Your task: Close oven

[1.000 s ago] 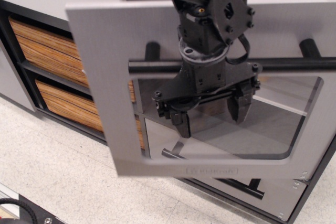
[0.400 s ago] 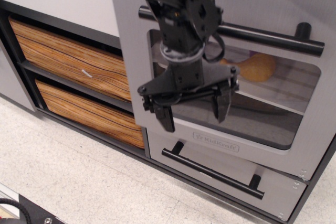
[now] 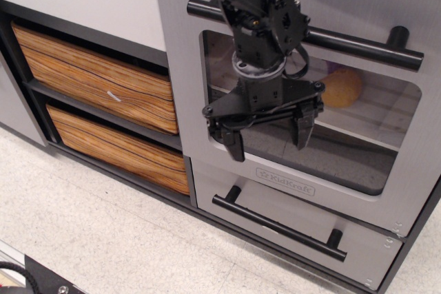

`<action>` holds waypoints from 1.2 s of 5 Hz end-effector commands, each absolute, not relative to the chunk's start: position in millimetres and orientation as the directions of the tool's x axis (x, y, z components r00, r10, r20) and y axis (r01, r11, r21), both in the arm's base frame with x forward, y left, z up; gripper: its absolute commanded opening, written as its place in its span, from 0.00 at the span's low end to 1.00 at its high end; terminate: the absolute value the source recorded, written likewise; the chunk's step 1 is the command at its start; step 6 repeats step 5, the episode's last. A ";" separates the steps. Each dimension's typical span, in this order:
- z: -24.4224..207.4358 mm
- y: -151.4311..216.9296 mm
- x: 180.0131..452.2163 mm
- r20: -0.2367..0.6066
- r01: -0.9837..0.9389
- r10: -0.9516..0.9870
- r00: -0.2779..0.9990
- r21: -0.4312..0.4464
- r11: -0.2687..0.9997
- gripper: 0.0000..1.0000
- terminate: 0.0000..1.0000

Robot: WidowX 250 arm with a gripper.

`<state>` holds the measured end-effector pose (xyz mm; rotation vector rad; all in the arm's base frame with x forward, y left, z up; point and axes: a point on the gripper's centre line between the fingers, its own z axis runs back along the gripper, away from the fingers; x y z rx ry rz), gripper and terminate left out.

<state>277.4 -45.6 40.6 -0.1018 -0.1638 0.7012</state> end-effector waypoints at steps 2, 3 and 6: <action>68.6 -37.0 308.0 0.147 -0.652 0.679 0.719 -0.196 0.733 1.00 0.00; 70.5 -36.5 311.5 0.152 -0.653 0.681 0.716 -0.198 0.731 1.00 0.00; 70.5 -36.5 311.5 0.152 -0.653 0.681 0.716 -0.198 0.731 1.00 1.00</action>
